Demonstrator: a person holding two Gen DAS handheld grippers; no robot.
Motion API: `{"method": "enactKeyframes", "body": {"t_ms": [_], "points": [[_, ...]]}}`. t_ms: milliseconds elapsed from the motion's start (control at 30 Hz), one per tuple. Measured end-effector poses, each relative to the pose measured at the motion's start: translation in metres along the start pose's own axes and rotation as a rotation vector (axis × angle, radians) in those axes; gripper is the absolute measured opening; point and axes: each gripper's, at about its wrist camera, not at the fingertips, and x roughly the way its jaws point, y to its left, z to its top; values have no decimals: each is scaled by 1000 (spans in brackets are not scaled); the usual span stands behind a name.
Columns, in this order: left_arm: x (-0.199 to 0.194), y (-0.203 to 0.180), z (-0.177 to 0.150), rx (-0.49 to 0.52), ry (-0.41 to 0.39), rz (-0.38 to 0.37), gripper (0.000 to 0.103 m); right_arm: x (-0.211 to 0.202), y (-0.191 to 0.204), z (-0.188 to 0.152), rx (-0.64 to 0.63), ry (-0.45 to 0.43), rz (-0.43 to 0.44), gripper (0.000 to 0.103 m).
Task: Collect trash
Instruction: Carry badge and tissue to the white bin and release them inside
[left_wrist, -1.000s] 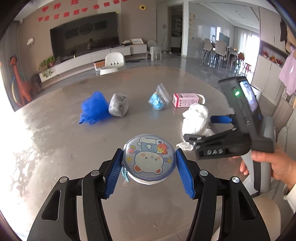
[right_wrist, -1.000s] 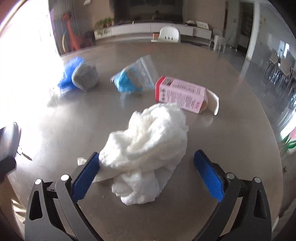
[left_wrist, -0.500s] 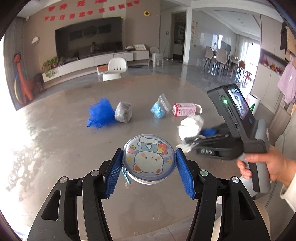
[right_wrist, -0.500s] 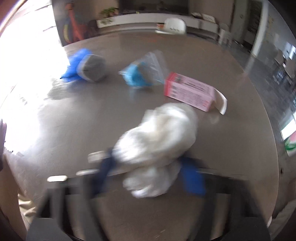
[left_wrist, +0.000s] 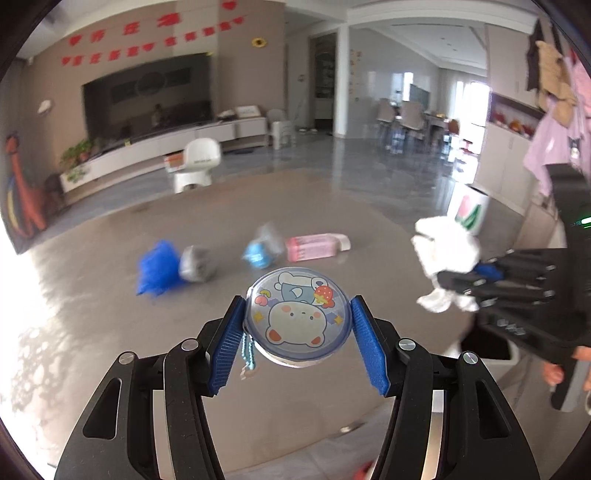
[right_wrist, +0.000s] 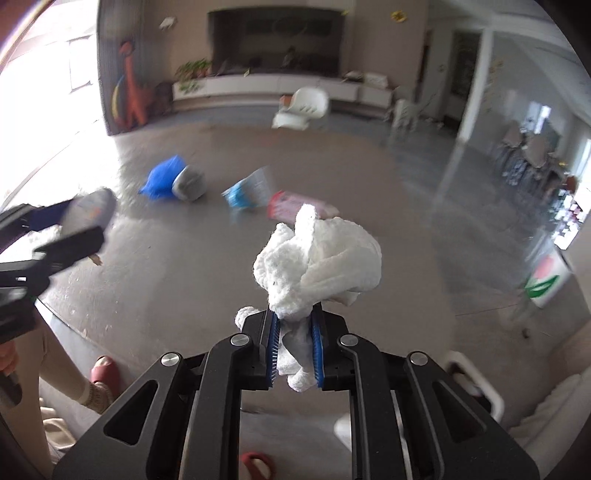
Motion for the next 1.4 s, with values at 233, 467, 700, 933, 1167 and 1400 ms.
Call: {"method": "enactKeyframes", "body": {"t_ms": [233, 467, 700, 933, 1167, 1400], "points": [[21, -84, 24, 80, -6, -150, 57, -66, -64, -34, 67, -54, -191, 17], [62, -178, 32, 194, 48, -274, 57, -74, -116, -74, 174, -39, -281, 17], [106, -259, 24, 292, 115, -369, 57, -81, -155, -109, 235, -27, -331, 17], [146, -309, 7, 377, 190, -342, 98, -58, -193, -133, 307, 17, -367, 17], [150, -304, 4, 406, 164, -304, 98, -35, -200, -131, 316, 24, -359, 17], [147, -271, 23, 325, 134, -253, 98, -5, -203, -128, 308, 48, -324, 17]]}}
